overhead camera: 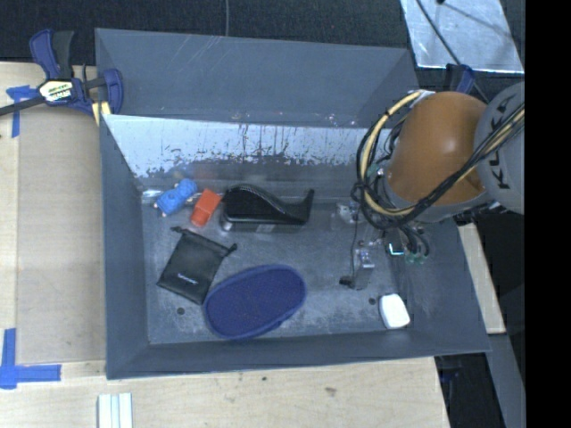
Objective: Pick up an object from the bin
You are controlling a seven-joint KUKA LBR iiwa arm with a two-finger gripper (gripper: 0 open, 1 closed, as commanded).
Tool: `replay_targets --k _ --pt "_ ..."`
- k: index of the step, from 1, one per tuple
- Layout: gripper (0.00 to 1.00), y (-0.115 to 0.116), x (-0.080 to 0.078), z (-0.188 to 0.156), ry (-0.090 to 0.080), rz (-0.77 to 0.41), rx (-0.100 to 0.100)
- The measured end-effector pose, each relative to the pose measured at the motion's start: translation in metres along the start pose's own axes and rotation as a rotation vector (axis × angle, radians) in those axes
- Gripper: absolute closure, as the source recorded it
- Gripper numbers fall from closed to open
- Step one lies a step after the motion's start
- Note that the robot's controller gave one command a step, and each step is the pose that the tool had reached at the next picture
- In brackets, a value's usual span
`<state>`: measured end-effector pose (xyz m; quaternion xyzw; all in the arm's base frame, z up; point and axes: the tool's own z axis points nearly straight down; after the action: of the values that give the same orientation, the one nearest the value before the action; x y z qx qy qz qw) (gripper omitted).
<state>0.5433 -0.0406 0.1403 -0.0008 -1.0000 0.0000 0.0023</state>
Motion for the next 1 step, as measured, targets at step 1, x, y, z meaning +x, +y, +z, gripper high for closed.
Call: replay_targets --k 1 --pt "0.0 0.0692 -0.0004 0.0131 -0.005 -0.32 -0.001"
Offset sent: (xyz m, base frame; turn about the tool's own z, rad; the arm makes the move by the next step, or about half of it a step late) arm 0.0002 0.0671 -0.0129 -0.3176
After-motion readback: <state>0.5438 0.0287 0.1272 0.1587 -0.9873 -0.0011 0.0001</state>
